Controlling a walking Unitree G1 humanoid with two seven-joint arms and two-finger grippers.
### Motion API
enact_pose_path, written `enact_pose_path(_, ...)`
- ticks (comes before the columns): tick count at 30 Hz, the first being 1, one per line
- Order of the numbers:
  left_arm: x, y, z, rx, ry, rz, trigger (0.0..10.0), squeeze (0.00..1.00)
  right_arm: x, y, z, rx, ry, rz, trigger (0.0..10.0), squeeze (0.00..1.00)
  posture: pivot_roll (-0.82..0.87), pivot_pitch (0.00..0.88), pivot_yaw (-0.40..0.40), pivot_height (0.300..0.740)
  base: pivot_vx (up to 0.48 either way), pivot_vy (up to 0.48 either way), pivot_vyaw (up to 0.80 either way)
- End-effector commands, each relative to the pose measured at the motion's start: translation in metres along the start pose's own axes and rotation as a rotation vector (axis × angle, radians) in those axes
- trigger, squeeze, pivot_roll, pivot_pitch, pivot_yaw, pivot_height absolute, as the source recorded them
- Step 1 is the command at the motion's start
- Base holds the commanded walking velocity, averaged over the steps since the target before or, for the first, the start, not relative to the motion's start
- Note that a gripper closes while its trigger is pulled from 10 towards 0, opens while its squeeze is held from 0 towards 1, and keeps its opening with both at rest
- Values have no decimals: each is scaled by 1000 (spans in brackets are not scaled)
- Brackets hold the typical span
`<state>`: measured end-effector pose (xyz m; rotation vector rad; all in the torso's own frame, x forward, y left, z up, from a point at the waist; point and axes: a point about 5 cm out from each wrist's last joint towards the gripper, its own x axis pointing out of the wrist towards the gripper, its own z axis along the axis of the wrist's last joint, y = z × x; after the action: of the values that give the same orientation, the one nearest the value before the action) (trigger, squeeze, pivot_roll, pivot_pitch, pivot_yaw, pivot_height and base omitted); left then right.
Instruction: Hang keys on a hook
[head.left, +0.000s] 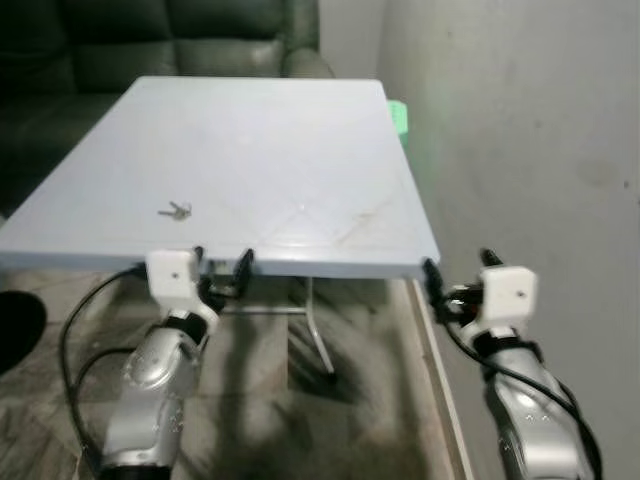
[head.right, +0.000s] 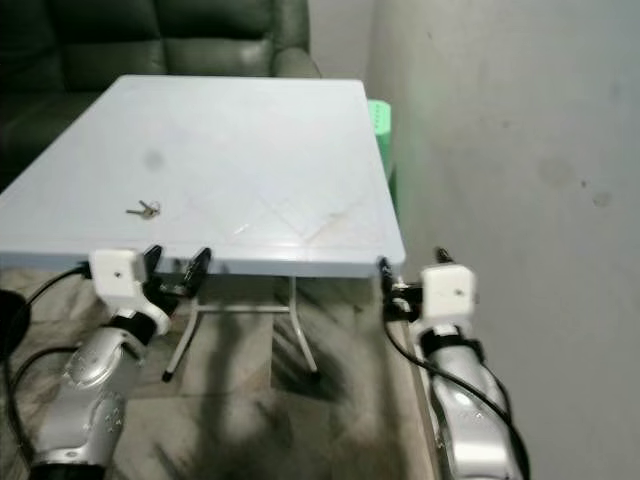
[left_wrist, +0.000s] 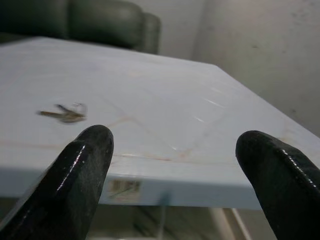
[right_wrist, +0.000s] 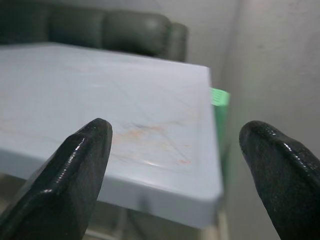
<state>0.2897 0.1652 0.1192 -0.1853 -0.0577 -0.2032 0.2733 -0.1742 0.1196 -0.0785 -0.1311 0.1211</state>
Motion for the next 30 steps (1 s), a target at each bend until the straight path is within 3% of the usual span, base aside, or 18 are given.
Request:
enact_pose_path(1, 2, -8, 1, -11, -4, -22, 10000, 0, -3, -8, 1, 34, 2, -24, 10000, 0, -3, 42, -28, 732, 0, 0, 0)
enact_pose_path(30, 7, -3, 2, -45, 4, -10, 10000, 0, -3, -7, -1, 29, -1, -20, 10000, 0, -6, 26, -25, 732, 0, 0, 0)
